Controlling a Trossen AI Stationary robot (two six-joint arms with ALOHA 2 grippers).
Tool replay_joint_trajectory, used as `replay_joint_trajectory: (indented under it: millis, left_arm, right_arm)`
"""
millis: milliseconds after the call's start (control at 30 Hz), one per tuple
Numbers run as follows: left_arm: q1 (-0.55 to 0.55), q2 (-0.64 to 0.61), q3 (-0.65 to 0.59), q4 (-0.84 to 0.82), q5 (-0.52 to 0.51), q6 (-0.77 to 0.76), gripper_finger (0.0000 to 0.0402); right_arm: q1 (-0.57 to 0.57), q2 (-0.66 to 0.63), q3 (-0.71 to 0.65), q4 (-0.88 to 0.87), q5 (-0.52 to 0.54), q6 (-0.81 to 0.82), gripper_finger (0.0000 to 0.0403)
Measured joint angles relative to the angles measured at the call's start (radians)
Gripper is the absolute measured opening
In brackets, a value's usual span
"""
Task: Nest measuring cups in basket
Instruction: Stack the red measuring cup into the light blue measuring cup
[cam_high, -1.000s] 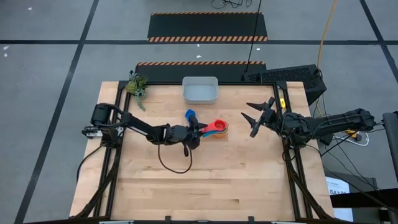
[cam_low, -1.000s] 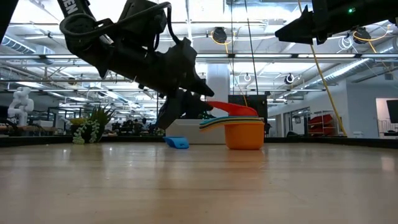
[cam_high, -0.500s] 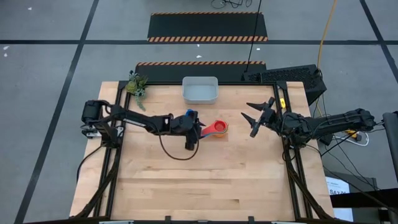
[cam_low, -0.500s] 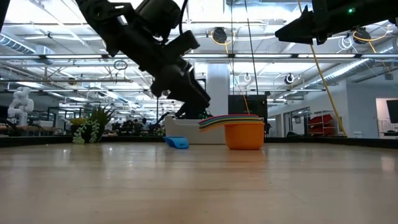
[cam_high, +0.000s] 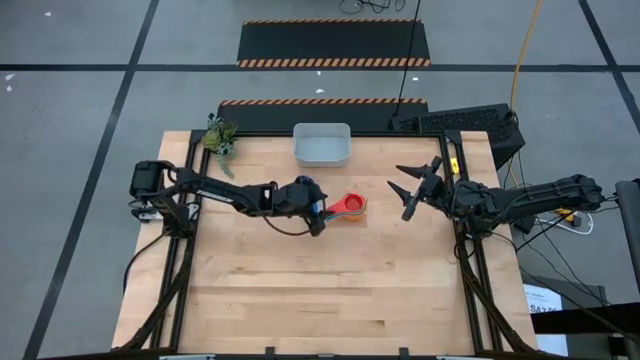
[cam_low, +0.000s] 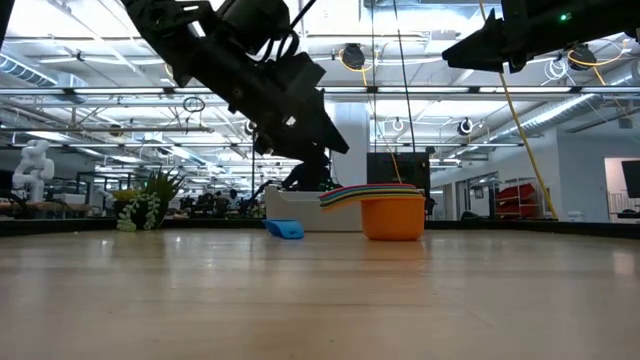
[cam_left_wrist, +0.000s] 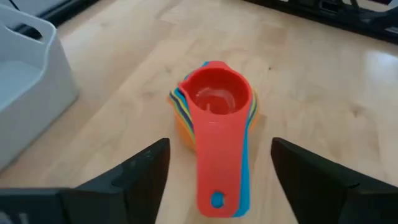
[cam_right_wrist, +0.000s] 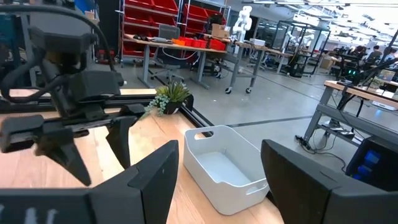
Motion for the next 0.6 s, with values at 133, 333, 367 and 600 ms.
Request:
replay_joint_trajectory:
  millis: [133, 333, 367, 600]
  left_arm:
    - [-0.011, 0.017, 0.042, -0.056, -0.001, -0.033, 0.0332]
    - [-0.007, 0.071, 0.135, -0.245, 0.0, -0.028, 0.0364]
    - [-0.005, 0.084, 0.148, -0.256, 0.0, -0.026, 0.0364]
    - [0.01, 0.175, 0.203, -0.263, 0.069, -0.035, 0.0365]
  right_arm:
    - [0.0, 0.0, 0.0, 0.003, 0.0, -0.007, 0.0224]
    - [0.0, 0.0, 0.0, 0.001, 0.0, -0.042, 0.0224]
    - [0.001, 0.0, 0.0, -0.001, 0.0, -0.041, 0.0224]
    - [0.004, 0.002, 0.0, -0.067, -0.069, 0.036, 0.0224]
